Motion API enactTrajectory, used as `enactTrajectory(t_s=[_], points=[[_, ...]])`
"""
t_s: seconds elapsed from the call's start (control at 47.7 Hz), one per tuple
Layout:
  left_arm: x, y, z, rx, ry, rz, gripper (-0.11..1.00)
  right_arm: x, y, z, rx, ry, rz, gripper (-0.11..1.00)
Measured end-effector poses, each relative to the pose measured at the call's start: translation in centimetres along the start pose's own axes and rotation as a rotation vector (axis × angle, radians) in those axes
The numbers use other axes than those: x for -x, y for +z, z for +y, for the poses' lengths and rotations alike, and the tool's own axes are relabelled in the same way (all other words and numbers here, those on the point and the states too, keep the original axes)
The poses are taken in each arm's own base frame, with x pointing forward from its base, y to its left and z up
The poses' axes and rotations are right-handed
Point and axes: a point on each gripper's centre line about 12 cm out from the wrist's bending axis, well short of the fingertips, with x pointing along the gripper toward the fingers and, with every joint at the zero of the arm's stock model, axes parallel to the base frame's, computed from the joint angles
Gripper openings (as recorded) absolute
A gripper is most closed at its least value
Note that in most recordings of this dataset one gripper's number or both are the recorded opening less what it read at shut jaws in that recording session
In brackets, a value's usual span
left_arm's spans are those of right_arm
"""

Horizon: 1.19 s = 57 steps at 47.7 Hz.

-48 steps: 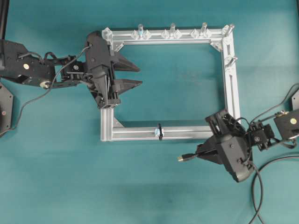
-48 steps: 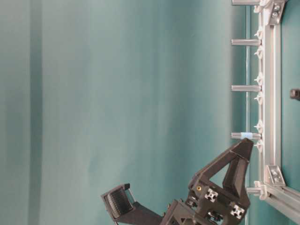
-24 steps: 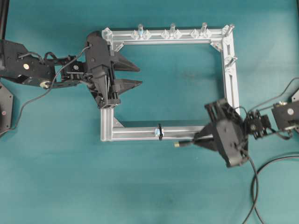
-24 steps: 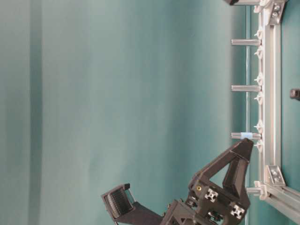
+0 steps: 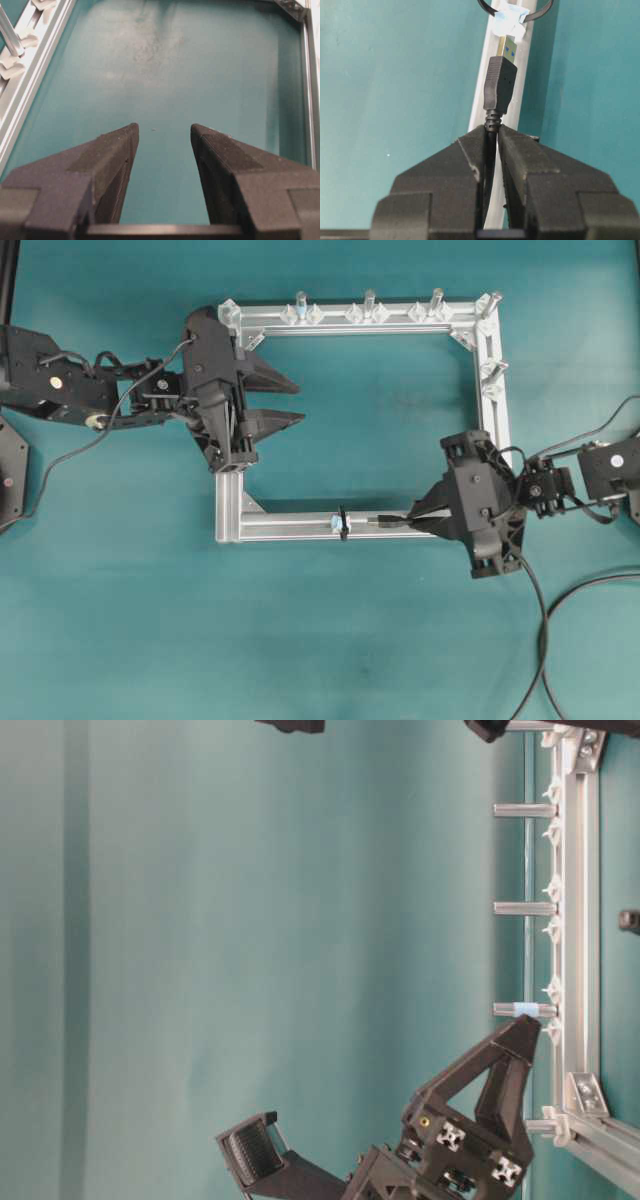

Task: Insert the wire through the string loop located in the center.
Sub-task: 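Push the USB plug leftward through the black zip-tie loop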

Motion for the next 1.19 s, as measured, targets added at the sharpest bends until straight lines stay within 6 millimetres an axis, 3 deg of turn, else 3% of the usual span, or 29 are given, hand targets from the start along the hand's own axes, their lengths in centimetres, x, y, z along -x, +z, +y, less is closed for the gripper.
enactTrajectory(t_s=[1.195], points=[[0.0, 0.0, -0.05, 0.001, -0.001, 0.0, 0.5, -0.63, 0.62, 0.05, 0.0, 0.0, -0.005, 0.1]])
